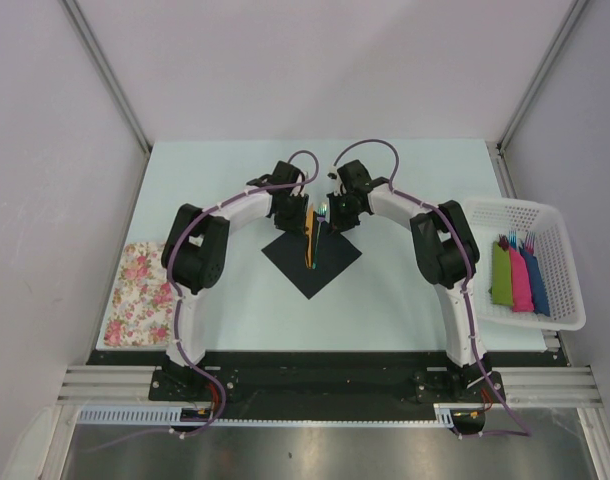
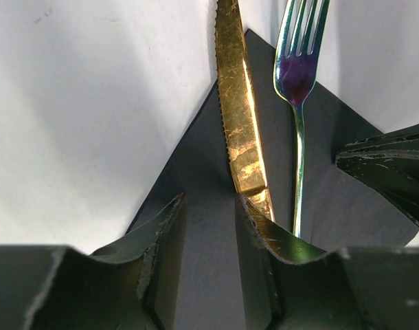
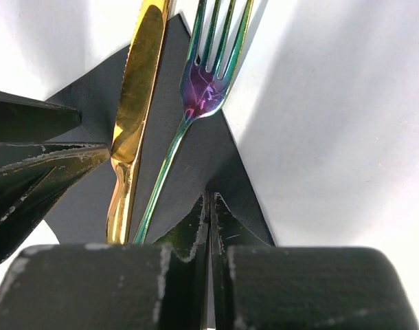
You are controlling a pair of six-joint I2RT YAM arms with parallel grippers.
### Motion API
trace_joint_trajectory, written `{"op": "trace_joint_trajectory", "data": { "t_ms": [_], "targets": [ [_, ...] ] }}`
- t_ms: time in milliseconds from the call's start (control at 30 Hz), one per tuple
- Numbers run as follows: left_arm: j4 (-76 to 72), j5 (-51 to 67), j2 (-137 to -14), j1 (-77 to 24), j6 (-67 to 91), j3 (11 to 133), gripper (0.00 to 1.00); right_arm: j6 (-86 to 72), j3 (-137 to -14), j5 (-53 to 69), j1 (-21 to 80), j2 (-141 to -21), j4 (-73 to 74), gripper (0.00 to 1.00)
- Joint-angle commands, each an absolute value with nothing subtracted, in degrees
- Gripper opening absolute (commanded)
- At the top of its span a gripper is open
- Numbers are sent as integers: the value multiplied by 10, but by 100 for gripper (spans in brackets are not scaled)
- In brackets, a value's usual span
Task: Place the utensils on the paper napkin and roll it up
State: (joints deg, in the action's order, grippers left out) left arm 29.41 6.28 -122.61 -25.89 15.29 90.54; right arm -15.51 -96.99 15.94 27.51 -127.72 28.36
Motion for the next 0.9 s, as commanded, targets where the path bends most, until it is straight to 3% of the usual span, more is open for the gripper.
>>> {"op": "trace_joint_trajectory", "data": {
  "t_ms": [0,300,667,867],
  "targets": [
    [302,26,-1260,-258,159,907,41,-159,-980,150,271,-1286,282,0],
    [295,20,-1257,-261,163,897,41,-156,-978,148,271,-1286,282,0],
    [280,11,-1253,-261,167,882,24,-156,-977,148,261,-1288,284,0],
    [290,-25,-1267,-272,168,891,26,-162,-973,146,254,-1288,284,0]
  ]
}}
